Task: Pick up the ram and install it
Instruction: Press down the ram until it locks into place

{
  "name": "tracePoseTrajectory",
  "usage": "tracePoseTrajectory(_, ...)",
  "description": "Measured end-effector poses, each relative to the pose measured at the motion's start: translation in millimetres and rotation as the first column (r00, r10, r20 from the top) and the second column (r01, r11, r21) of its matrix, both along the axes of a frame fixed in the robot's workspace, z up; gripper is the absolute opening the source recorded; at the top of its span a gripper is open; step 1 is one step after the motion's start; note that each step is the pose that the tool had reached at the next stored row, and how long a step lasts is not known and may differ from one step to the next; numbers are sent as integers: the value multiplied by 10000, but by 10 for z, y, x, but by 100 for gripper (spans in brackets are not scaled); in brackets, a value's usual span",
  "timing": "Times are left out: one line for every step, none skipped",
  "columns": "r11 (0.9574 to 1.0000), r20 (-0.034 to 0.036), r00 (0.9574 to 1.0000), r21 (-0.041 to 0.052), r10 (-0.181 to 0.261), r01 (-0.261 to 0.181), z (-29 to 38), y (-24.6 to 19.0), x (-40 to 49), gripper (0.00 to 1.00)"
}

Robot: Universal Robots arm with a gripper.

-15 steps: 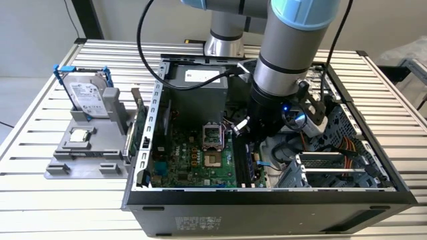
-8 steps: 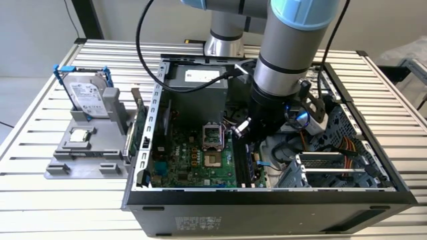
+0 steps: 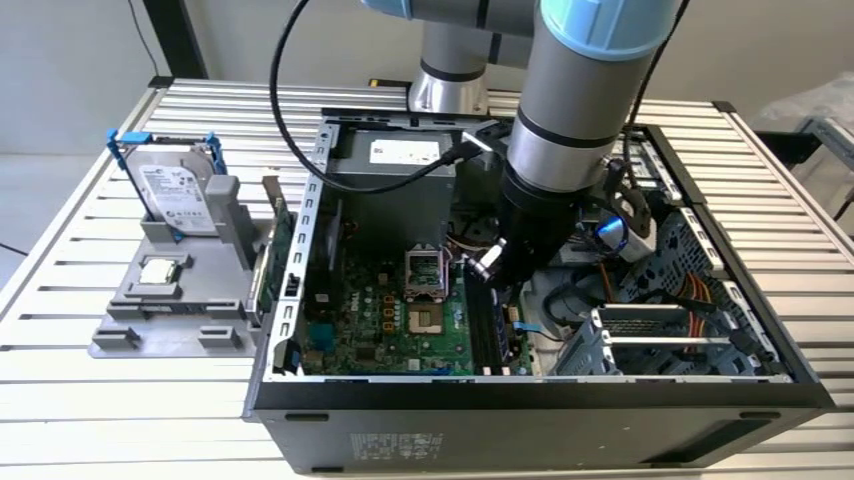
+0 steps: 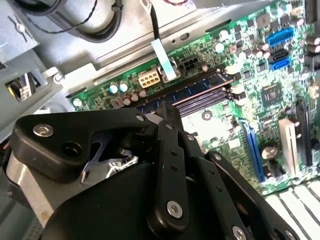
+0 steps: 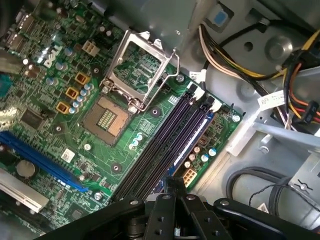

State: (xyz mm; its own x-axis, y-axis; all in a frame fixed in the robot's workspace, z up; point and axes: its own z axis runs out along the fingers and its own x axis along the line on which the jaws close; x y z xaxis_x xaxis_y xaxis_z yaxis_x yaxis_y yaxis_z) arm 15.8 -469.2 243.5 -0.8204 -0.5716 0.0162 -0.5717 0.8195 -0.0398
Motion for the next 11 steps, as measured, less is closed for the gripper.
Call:
tracePoseTrajectory(9999, 0, 9999, 0, 126, -126, 0, 0, 0, 0)
tracePoseTrajectory(9997, -1, 9997, -1, 254, -254, 0, 0, 0, 0)
tracePoseTrajectory(9993, 0, 9993, -2, 385, -385, 0, 0, 0, 0)
tracePoseTrajectory(9987, 0, 9987, -1, 504, -504, 0, 1, 0, 0)
tracePoseTrajectory(9980, 0, 9980, 0, 627, -627, 0, 1, 0, 0)
tracePoseTrajectory(9972, 0, 9972, 0, 748, -748, 0, 1, 0, 0)
tracePoseTrajectory(9963, 0, 9963, 0, 863, -863, 0, 1, 0, 0)
tracePoseTrajectory(9957, -1, 9957, -1, 928, -928, 0, 1, 0, 0)
tracePoseTrajectory(9952, -1, 9952, -1, 978, -978, 0, 1, 0, 0)
tracePoseTrajectory(9947, -1, 9947, -1, 1026, -1026, 0, 1, 0, 0)
tracePoseTrajectory(9940, -1, 9940, -1, 1092, -1092, 0, 1, 0, 0)
